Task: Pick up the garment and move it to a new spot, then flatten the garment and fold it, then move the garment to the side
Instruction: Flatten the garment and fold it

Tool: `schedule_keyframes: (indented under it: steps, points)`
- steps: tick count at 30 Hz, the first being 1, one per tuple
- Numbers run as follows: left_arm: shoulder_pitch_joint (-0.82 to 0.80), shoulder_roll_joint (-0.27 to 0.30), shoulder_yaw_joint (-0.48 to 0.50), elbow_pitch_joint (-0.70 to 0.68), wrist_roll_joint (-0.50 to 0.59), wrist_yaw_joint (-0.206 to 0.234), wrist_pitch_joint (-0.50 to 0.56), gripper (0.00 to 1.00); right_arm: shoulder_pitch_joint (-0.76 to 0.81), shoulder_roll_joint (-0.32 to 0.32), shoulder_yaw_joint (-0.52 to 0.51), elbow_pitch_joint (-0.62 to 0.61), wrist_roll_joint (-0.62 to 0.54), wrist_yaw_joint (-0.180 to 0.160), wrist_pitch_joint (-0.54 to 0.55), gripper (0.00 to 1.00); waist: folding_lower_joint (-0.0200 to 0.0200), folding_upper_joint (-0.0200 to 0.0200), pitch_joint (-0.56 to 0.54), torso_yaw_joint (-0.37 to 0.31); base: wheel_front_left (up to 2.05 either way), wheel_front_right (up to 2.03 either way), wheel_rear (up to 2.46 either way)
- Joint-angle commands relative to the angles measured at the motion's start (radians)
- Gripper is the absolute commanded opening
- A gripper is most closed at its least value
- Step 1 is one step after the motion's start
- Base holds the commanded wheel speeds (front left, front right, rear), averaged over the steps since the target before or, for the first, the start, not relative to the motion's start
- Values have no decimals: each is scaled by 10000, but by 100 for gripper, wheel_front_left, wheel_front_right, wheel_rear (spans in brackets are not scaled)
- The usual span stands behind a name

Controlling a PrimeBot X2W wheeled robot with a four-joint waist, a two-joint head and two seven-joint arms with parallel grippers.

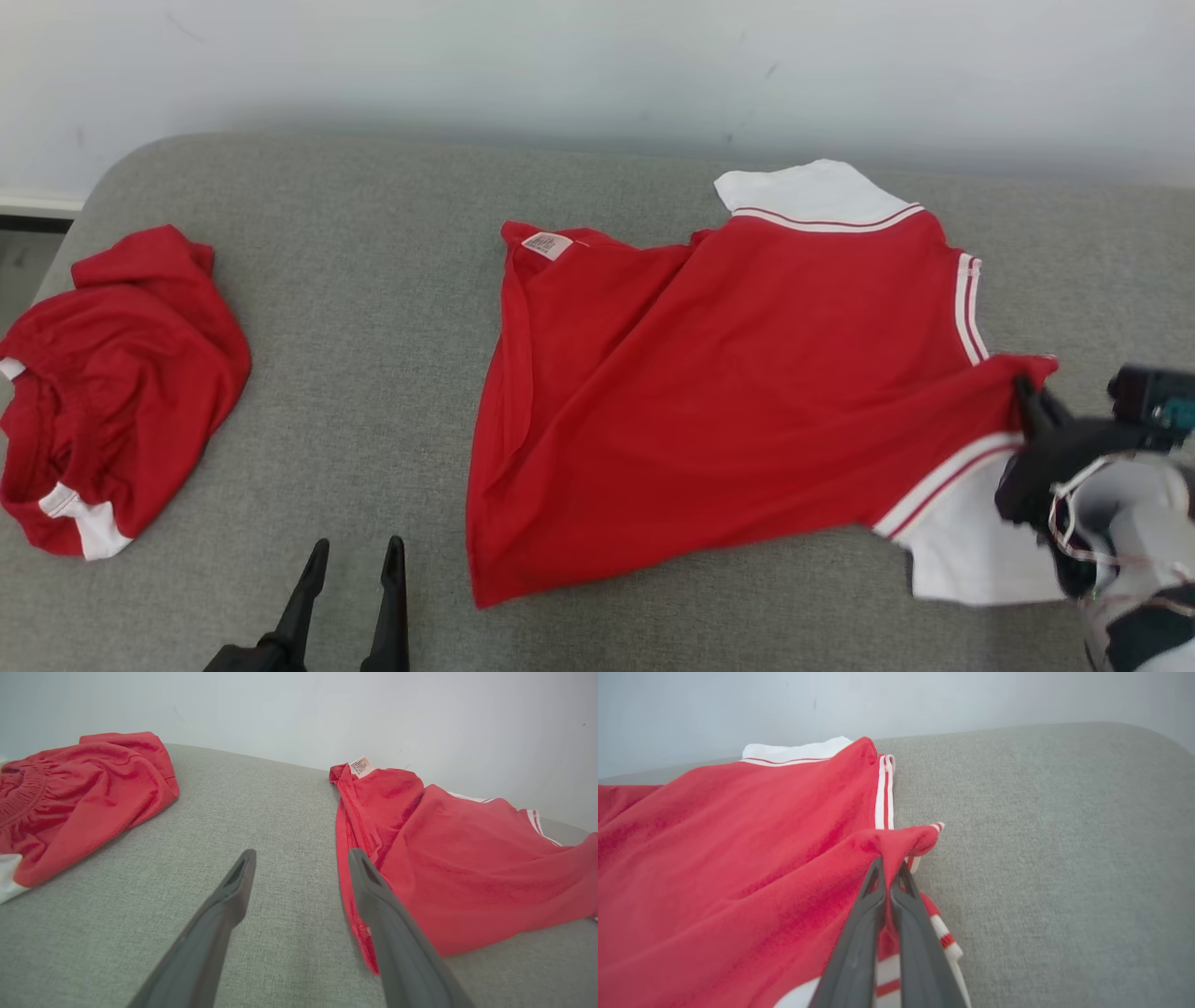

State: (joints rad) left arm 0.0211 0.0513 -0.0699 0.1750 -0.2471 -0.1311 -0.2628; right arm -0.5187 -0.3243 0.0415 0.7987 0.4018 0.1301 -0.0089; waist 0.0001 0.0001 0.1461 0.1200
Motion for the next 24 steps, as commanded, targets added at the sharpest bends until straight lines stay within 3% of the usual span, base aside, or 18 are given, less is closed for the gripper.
schedule_keyframes:
  steps: [1,9,10,11,12,18,24]
  points:
    - [-140,-13,-51,14,-73,13,-33,100,-251,-33,-27,117,-42,17,-82,0,-1,-1,123,105,0,0,0]
    - [-560,-13,-420,276,-183,13,-33,100,-1925,-40,-249,1940,-366,17,-456,0,-1,-1,388,442,0,0,0]
    - [-608,-11,-439,298,-208,13,-33,100,-2032,-37,-216,2171,-476,17,-566,21,-1,-1,384,448,0,0,0]
    - [-635,-12,-479,327,-239,13,-33,100,-2140,-3,-159,2372,-577,17,-728,65,-1,-1,356,443,0,0,0]
    - [-630,-12,-492,356,-252,13,-33,100,-2195,18,-132,2516,-644,17,-916,100,-1,-1,309,419,0,0,0]
    - [-201,-8,-273,410,-233,13,-33,100,-1865,-147,309,2785,-822,17,-2104,100,-1,-1,-158,17,0,0,0]
    - [13,-5,-84,272,-217,13,-33,100,-823,-462,426,2043,-219,17,-2494,100,-1,-1,-408,-268,0,0,0]
